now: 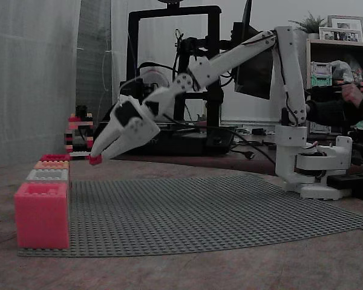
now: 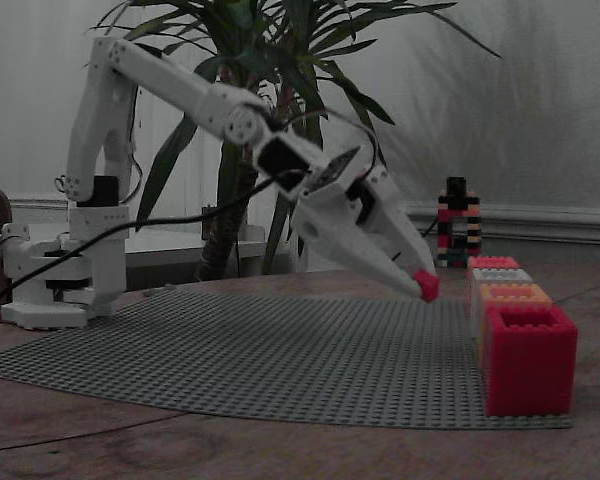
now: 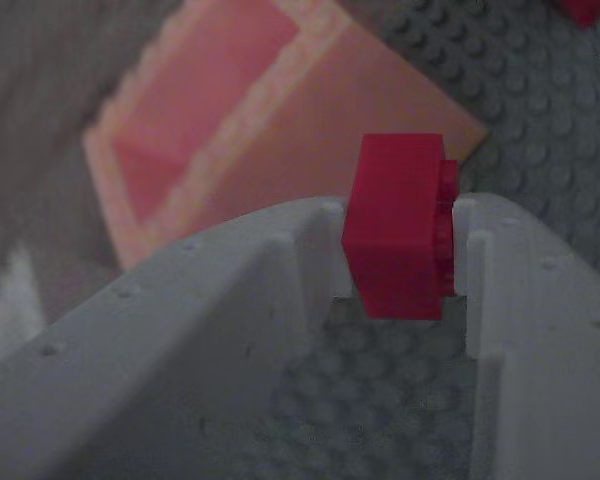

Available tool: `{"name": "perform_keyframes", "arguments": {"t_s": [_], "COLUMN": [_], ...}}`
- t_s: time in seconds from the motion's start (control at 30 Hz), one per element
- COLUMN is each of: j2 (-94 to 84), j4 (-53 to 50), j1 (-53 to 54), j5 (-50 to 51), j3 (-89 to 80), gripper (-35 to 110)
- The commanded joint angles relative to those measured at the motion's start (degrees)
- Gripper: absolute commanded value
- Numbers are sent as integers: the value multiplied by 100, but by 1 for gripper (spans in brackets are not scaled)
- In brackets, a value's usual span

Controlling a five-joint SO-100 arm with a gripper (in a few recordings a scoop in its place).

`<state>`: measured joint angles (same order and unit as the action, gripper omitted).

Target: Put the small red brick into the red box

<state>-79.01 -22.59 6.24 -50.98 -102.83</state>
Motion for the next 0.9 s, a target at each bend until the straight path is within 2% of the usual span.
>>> {"name": "perform_keyframes", "arguments": {"t_s": [0.0, 0.2, 0.33, 0.57, 0.87], "j2": [-343, 334, 888, 1740, 2821], "j4": [-940, -1775, -2479, -2689, -2593], "j1": [255, 501, 633, 809, 1002], "j5": [1099, 3050, 4008, 4605, 4843], "j3": [1266, 2707, 3779, 5098, 6319], "gripper": [0, 0, 0, 0, 0]}}
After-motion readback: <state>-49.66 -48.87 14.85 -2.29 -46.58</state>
